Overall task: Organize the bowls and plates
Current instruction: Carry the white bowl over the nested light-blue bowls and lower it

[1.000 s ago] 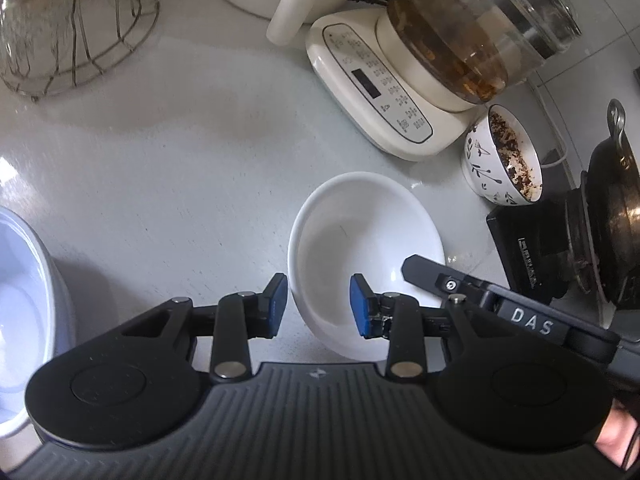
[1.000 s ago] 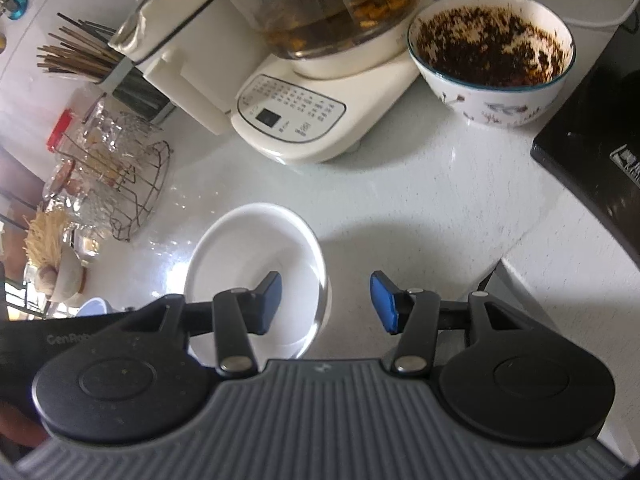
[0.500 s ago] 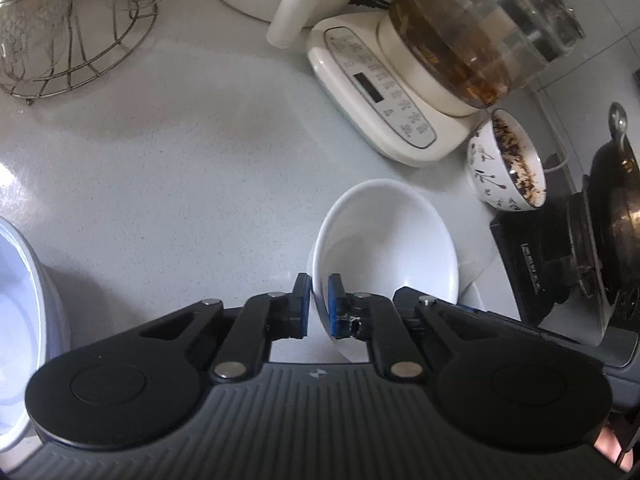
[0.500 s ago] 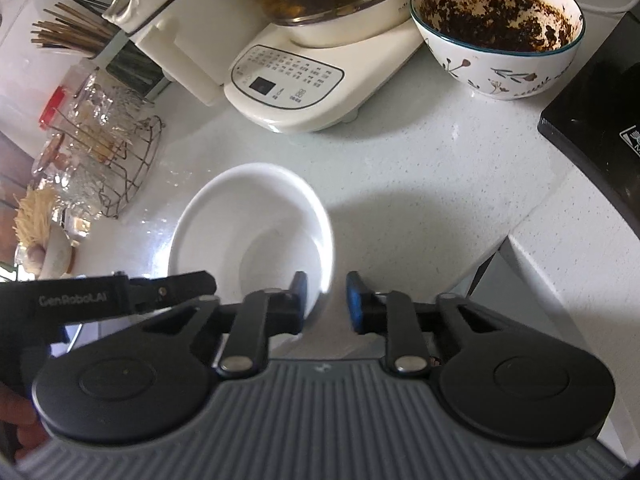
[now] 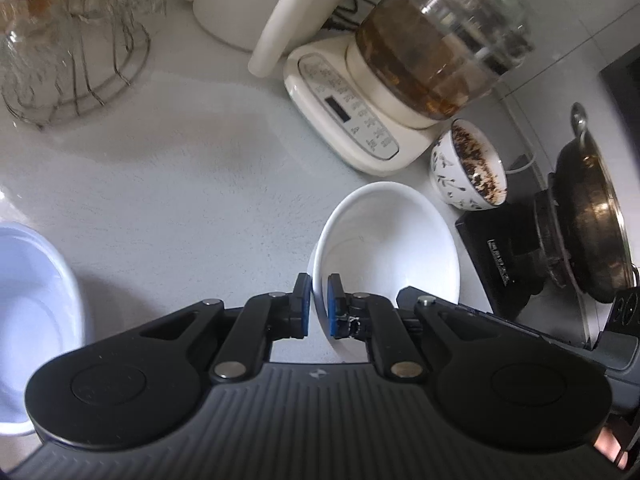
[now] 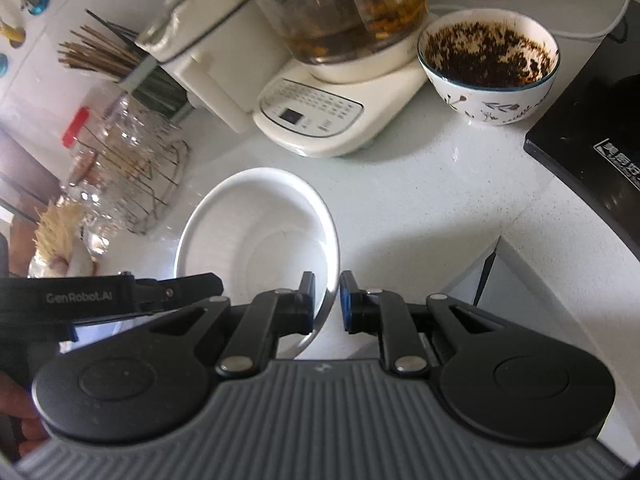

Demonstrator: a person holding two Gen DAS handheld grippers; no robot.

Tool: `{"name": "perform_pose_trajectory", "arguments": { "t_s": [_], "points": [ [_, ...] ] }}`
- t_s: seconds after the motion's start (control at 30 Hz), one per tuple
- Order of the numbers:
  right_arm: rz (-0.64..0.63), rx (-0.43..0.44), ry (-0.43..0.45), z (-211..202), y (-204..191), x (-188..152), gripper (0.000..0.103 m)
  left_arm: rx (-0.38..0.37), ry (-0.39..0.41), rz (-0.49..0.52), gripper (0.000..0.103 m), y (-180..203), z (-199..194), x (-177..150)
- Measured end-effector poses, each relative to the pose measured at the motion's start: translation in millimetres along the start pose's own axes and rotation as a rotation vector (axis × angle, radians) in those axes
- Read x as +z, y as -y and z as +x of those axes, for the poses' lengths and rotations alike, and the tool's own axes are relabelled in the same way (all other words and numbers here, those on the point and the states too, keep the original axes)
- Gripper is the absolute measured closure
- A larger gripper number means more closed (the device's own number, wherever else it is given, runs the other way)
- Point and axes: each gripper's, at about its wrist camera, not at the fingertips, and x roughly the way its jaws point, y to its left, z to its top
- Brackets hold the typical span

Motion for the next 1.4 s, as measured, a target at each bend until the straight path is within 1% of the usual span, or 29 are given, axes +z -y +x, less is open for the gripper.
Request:
{"name": "perform_pose_trajectory", "arguments": {
  "t_s": [0.27, 0.6, 0.8, 0.9, 1.1, 1.23, 1.4],
  "points": [
    [0.006, 0.014, 0.046, -14.2, -32.5, -6.5, 0.087, 0.000, 0.019, 0.029, 0.093, -11.7, -39.3, -2.2],
    [0.016, 0.054, 0.044, -21.8, -58.9, -22.1, 0.086, -0.010, 0.042, 0.039, 0.093, -34.3, -74.6, -10.9],
    [-0.033, 0.077, 0.029, -16.5, -83.5, -29.1, 0.086, -0.005, 0.056, -0.002, 0.093, -59.7, -94.3, -20.3],
    [-0.076, 0.088, 0.026, -13.3, -100.4, -29.7, 0.086, 0.009, 0.080, -0.025, 0.093, -72.3, -106.6, -25.0],
    [-0.161, 0.120, 0.008, -6.2, -129.6, -31.9, 0.085, 0.027, 0.132, -0.105, 0.093, -99.5, -126.6, -36.8],
    [-0.204, 0.148, -0.023, 4.4, -146.3, -30.6, 0.085, 0.035, 0.174, -0.167, 0.093, -119.5, -140.9, -46.8],
    [-0.263, 0.167, -0.094, 25.3, -167.7, -32.7, 0.085, 0.067, 0.210, -0.243, 0.093, -145.1, -152.3, -56.7]
  ]
}}
